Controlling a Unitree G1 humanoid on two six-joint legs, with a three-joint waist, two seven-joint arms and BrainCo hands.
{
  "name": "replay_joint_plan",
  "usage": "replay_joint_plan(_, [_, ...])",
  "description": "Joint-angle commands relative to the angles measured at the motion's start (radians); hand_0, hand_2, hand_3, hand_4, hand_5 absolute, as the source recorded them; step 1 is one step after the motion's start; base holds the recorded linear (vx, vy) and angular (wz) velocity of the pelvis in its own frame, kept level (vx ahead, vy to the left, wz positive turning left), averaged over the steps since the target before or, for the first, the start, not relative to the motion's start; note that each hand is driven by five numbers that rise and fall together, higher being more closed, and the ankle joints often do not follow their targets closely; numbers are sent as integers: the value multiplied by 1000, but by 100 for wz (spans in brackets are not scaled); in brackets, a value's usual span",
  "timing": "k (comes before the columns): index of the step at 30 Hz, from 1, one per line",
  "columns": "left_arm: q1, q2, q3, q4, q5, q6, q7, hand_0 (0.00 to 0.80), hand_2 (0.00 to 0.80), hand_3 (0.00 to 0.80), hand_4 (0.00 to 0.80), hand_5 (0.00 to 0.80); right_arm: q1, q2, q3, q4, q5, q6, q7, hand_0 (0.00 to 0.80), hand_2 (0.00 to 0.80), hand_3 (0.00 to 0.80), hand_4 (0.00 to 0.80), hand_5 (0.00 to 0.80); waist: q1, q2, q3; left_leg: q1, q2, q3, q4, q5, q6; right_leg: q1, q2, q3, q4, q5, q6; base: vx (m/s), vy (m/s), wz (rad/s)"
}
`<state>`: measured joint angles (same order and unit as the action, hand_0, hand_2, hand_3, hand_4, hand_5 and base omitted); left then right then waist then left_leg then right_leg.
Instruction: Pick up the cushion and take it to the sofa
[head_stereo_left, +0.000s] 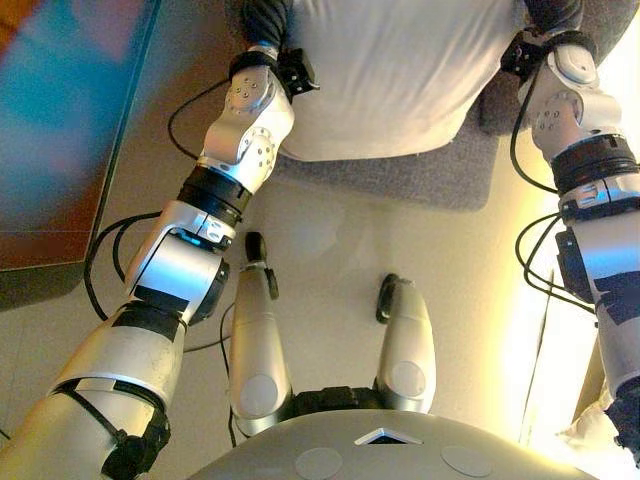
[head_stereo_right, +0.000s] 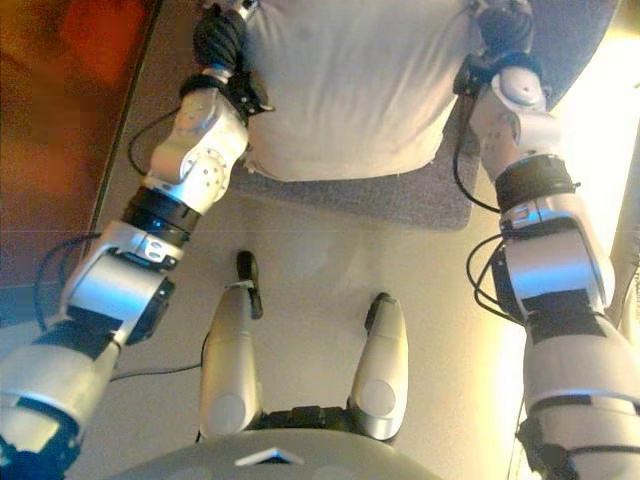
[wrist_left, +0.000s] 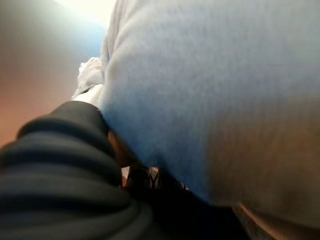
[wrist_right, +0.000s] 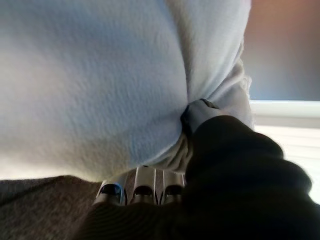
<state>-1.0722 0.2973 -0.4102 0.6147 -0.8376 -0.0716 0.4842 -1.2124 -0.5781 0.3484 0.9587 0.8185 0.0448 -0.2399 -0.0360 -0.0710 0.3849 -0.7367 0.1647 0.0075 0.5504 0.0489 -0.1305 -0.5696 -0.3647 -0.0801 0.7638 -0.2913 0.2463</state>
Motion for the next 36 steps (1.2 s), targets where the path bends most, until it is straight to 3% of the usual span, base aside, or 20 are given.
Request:
replay_joint_plan(1, [-151,-61,-58,46,26,22,-35,0,0,0,0,0,-178,31,43,43,-39,0,94,0,0,0,0,0,34,44,-38,16,109,-53,8,-85,-96,-89,1,-11,-129,198,-41,-43,38,4])
replay_joint_plan(7, [-153,-28,-70,110,-9,7,-60,0,0,0,0,0,-196,39,53,129,-55,-11,99,0,0,0,0,0,48,57,-43,23,108,-45,-8,-69,-94,-82,-3,-21,-131,200,-43,-16,36,10])
replay_joint_plan(16, [-135,28,-38,135,43,-47,-8,0,0,0,0,0,-167,28,20,153,-47,-51,40,0,0,0,0,0,50,52,-62,75,110,-24,-59,-52,-93,-33,4,-42,-200,221,-38,-6,7,4])
replay_joint_plan(25, [-54,161,7,137,89,-91,-42,0,0,0,0,0,-87,-69,-22,144,-15,-73,60,0,0,0,0,0,54,50,-101,166,94,3,-130,-40,-79,58,18,-81,-297,237,-45,0,3,1])
replay_joint_plan(31, [82,216,60,94,102,-142,-122,0,0,0,0,0,35,-124,-49,60,-38,-93,59,0,0,0,0,0,56,46,-133,257,77,29,-178,-47,-67,147,25,-105,-374,253,-44,12,25,1])
replay_joint_plan(36, [245,237,95,-27,149,-165,-192,0,0,0,0,0,220,-140,-97,-145,-45,-108,7,0,0,0,0,0,52,34,-163,343,65,59,-235,-43,-57,235,30,-121,-461,285,-38,7,-1,0])
